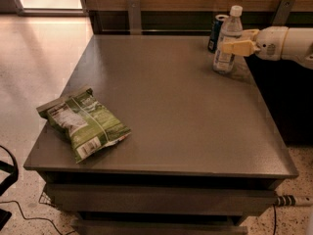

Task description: Move blue plastic bottle near green jalapeno chip bag

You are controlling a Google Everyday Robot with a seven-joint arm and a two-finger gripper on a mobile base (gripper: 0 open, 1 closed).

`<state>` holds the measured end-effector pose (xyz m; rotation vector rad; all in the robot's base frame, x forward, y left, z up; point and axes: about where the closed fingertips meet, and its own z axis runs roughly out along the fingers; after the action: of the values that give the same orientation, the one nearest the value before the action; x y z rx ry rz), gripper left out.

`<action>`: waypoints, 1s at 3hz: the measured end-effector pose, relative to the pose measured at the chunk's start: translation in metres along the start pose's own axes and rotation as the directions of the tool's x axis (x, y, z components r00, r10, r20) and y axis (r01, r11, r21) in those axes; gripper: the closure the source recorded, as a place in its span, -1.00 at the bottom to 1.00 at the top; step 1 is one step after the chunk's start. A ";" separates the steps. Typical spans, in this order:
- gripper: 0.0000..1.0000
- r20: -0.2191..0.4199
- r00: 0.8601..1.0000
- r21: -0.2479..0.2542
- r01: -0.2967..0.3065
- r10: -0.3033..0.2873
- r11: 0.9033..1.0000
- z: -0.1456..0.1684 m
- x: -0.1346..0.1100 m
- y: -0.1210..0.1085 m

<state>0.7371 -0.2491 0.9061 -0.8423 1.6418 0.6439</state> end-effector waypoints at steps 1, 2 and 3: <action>1.00 -0.006 1.000 -0.003 -0.002 0.002 1.000 0.002 -0.003 0.002; 1.00 -0.014 1.000 0.014 -0.004 0.004 1.000 0.001 -0.015 0.013; 1.00 0.010 0.999 0.060 0.034 -0.035 0.998 -0.007 -0.046 0.038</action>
Offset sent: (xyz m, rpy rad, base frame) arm -0.0308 0.0238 0.0374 -0.0266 0.0101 -0.0590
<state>0.7082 -0.2234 0.9519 -0.8206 1.6251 0.5718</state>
